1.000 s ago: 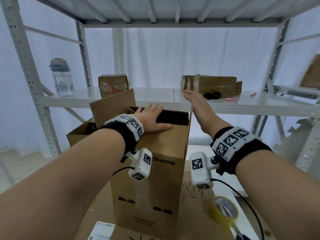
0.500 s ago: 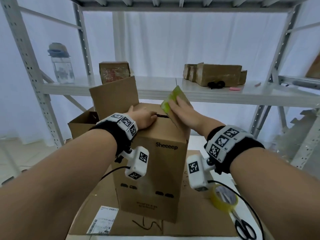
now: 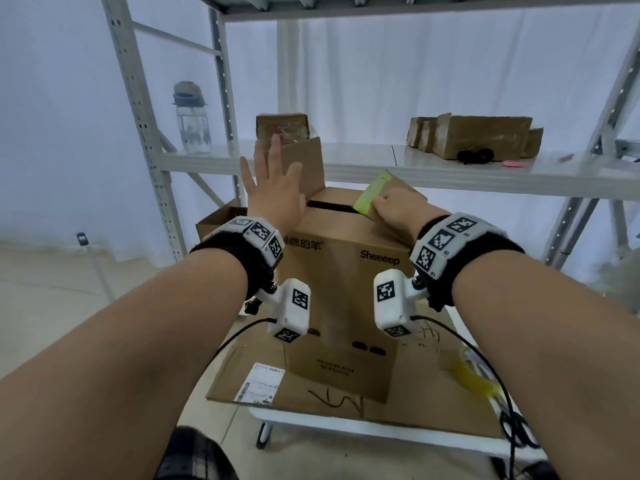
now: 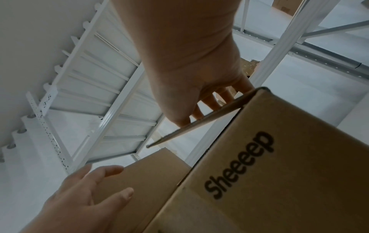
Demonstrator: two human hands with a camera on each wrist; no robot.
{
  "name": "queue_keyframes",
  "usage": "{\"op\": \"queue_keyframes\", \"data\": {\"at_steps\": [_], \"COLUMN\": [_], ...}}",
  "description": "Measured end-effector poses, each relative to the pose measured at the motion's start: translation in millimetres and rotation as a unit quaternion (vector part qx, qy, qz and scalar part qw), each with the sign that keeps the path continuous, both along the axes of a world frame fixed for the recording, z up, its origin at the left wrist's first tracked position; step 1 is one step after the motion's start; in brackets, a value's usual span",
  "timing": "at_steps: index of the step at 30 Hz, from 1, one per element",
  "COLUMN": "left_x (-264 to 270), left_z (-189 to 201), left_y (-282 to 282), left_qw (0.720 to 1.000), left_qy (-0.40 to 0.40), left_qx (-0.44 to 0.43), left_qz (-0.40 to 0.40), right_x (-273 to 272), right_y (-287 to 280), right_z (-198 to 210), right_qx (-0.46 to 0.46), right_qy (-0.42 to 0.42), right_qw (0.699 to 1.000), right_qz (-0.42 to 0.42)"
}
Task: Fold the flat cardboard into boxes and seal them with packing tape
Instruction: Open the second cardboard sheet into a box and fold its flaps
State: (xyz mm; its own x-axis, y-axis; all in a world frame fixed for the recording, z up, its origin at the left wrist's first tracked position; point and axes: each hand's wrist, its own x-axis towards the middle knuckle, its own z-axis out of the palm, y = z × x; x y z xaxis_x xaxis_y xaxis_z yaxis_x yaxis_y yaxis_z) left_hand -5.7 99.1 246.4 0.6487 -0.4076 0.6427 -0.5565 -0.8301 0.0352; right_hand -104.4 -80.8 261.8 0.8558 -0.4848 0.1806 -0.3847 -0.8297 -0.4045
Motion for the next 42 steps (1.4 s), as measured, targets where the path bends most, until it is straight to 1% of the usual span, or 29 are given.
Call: {"op": "queue_keyframes", "data": {"at_steps": [2,3,4,5,6,8,10,11,12,14,16,18,20,22,25,27,31,33,36,40,42], "left_x": [-4,-6,-9,-12,-15,-18,-17,-15,-14,-13,-14,-17,-17,-15,-17,-23,-36,-39,-41,-42,-40], "left_z": [-5,-6,-6,-4,-2,2,5,6,5,1,-7,-17,-29,-39,-50,-58,-75,-77,-72,-64,-60], "left_y": [5,8,10,14,16,19,18,17,15,9,3,-2,-5,-7,-9,-9,-14,-16,-18,-19,-21], "left_qw": [1.000,0.998,0.990,0.975,0.960,0.939,0.927,0.928,0.935,0.956,0.966,0.971,0.974,0.975,0.975,0.975,0.988,0.991,0.991,0.988,0.985], "left_qy": [0.007,0.029,0.068,0.104,0.123,0.132,0.154,0.165,0.163,0.132,0.100,0.079,0.059,0.051,0.051,0.052,0.027,0.024,0.045,0.053,0.077], "left_qx": [-0.022,-0.055,-0.107,-0.162,-0.206,-0.257,-0.280,-0.276,-0.258,-0.201,-0.153,-0.103,-0.068,-0.055,-0.065,-0.072,-0.023,-0.002,0.020,0.079,0.094], "left_qz": [0.010,-0.017,-0.061,-0.107,-0.145,-0.185,-0.196,-0.191,-0.181,-0.168,-0.183,-0.202,-0.206,-0.207,-0.208,-0.205,-0.153,-0.132,-0.122,-0.118,-0.122], "right_x": [-6,-8,-11,-14,-17,-23,-26,-26,-27,-26,-24,-22,-23,-26,-32,-35,-37,-37,-38,-37,-37], "right_y": [2,2,0,-1,-2,-7,-14,-17,-17,-15,-11,-6,-3,-2,0,2,3,4,5,6,6], "right_z": [1,0,-1,-3,-6,-10,-15,-17,-18,-19,-20,-21,-26,-34,-44,-47,-50,-50,-48,-47,-48], "right_qx": [0.003,0.011,0.026,0.047,0.070,0.105,0.126,0.138,0.153,0.175,0.168,0.152,0.152,0.163,0.185,0.183,0.178,0.180,0.179,0.180,0.189], "right_qy": [-0.006,-0.010,-0.018,-0.031,-0.050,-0.084,-0.082,-0.064,-0.040,0.003,0.018,0.018,0.012,-0.015,-0.055,-0.067,-0.082,-0.085,-0.079,-0.082,-0.098], "right_qw": [1.000,1.000,0.999,0.998,0.996,0.991,0.988,0.988,0.987,0.984,0.985,0.987,0.987,0.985,0.980,0.979,0.979,0.979,0.979,0.979,0.976], "right_qz": [0.000,0.009,0.018,0.023,0.023,-0.003,-0.024,-0.030,-0.034,-0.041,-0.040,-0.040,-0.044,-0.048,-0.055,-0.053,-0.048,-0.048,-0.049,-0.046,-0.043]}}
